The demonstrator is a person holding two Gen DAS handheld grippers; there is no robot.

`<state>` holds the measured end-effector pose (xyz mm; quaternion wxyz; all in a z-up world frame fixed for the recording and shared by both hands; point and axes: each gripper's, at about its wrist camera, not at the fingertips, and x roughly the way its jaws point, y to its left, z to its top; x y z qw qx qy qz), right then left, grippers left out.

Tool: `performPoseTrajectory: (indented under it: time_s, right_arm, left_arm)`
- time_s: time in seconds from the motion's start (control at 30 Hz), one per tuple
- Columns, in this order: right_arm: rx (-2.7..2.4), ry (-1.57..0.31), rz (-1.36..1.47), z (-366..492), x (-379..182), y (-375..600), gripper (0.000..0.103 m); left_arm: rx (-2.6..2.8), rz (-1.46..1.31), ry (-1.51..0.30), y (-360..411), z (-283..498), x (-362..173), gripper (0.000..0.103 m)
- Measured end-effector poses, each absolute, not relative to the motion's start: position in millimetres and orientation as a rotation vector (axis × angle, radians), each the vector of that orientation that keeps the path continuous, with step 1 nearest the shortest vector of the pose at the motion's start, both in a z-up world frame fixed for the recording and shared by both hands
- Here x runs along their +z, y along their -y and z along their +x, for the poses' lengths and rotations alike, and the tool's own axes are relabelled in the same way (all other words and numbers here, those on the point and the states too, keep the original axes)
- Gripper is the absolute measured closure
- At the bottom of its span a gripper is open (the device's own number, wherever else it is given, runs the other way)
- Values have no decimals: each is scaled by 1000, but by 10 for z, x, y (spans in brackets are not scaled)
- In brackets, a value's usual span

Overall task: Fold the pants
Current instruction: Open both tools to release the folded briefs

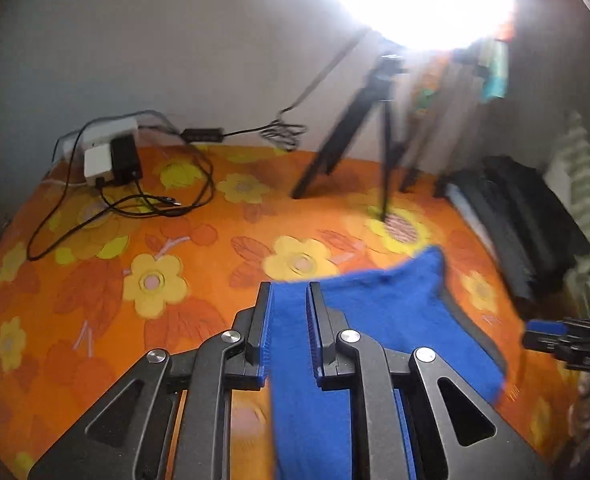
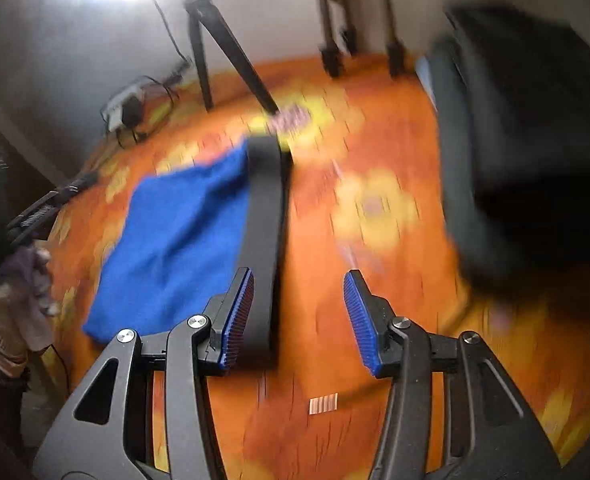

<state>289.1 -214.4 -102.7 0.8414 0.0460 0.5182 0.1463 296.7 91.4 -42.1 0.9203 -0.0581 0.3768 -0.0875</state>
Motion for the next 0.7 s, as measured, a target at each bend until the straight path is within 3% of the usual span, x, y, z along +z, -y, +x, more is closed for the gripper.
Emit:
performPoseTrajectory:
  time_s: [0.13, 0.27, 0.4, 0.7]
  right_arm:
    - [282, -1155, 243, 2686, -1145, 2304, 53]
    - [240, -1188, 375, 2565, -1238, 2329, 53]
    - [191, -1180, 540, 2527, -1339, 2373, 45]
    - [155, -1160, 761, 2578, -1569, 2291, 45]
  left_arm:
    - [-280, -85, -809, -637, 2554, -352, 72]
    - [-336, -80, -863, -397, 2279, -509, 72]
    - [-327, -107, -882, -318, 2180, -648, 72]
    - [-306, -70, -894, -256, 2165, -828, 72]
